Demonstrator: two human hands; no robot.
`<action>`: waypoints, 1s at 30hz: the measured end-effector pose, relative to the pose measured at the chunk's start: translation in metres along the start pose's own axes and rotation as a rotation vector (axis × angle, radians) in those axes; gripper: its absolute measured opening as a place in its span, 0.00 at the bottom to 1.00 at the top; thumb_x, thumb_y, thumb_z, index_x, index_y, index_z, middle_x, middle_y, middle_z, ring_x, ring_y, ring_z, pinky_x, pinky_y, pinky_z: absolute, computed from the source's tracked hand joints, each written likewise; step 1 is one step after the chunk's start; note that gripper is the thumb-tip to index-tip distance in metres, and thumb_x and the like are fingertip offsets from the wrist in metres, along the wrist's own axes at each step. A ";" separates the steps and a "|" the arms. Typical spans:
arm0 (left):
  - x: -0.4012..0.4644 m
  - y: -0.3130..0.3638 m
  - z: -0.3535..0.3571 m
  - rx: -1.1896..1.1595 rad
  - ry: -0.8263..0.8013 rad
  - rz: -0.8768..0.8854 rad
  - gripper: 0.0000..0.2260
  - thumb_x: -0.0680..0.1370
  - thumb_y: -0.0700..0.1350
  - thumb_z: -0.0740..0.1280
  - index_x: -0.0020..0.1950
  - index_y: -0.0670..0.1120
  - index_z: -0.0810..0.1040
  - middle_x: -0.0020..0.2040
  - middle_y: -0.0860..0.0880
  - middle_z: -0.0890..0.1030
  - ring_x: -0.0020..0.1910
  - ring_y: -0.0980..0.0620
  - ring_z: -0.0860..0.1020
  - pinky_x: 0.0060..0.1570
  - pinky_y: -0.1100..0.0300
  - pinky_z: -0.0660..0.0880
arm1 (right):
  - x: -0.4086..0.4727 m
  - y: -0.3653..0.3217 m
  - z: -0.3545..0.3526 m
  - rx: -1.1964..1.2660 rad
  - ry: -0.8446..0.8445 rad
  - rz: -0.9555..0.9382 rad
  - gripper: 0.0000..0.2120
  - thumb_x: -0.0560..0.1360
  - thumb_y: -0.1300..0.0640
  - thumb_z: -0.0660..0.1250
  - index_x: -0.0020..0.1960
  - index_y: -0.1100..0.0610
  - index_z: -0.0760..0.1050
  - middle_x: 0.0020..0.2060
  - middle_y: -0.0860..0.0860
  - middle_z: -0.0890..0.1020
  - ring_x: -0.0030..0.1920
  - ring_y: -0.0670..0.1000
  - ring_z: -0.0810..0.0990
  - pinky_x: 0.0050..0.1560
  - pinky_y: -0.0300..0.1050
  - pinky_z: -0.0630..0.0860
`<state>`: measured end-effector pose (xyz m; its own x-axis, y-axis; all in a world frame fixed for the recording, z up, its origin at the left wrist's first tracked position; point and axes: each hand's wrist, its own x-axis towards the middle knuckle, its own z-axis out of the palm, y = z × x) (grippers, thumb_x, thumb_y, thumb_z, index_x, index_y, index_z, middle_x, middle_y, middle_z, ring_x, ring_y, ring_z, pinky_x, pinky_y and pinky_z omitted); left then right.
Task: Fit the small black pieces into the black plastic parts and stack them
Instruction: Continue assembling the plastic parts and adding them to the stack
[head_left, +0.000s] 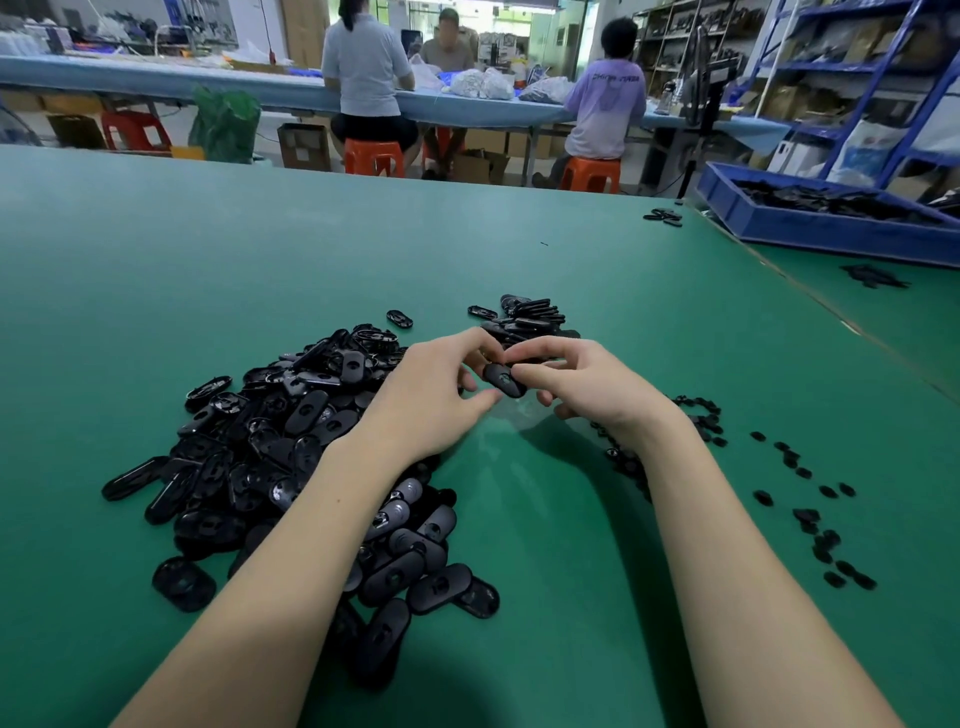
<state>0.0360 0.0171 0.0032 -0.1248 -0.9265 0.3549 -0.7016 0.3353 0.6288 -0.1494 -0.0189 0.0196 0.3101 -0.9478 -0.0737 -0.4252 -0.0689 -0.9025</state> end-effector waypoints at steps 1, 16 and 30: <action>0.000 0.000 0.000 0.016 0.000 -0.009 0.11 0.72 0.47 0.75 0.50 0.56 0.77 0.44 0.57 0.81 0.42 0.54 0.80 0.47 0.52 0.79 | 0.000 0.000 0.000 0.007 0.007 -0.003 0.07 0.79 0.54 0.70 0.57 0.50 0.83 0.40 0.48 0.81 0.35 0.46 0.72 0.38 0.40 0.70; -0.002 0.001 -0.001 0.117 0.046 -0.105 0.09 0.72 0.54 0.75 0.48 0.57 0.77 0.40 0.61 0.79 0.39 0.60 0.78 0.48 0.55 0.78 | -0.001 0.021 -0.044 -0.462 0.378 0.155 0.06 0.76 0.49 0.67 0.45 0.46 0.83 0.43 0.41 0.86 0.51 0.47 0.82 0.54 0.47 0.79; -0.004 -0.001 0.001 0.136 -0.009 -0.119 0.09 0.71 0.55 0.74 0.47 0.57 0.77 0.40 0.61 0.79 0.41 0.58 0.79 0.48 0.55 0.79 | -0.007 0.013 -0.033 -0.738 0.307 0.232 0.02 0.73 0.49 0.72 0.43 0.41 0.82 0.48 0.43 0.86 0.54 0.51 0.82 0.50 0.43 0.74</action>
<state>0.0365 0.0202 0.0002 -0.0413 -0.9599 0.2772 -0.8000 0.1979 0.5664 -0.1849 -0.0237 0.0218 -0.0544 -0.9985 -0.0078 -0.9313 0.0536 -0.3603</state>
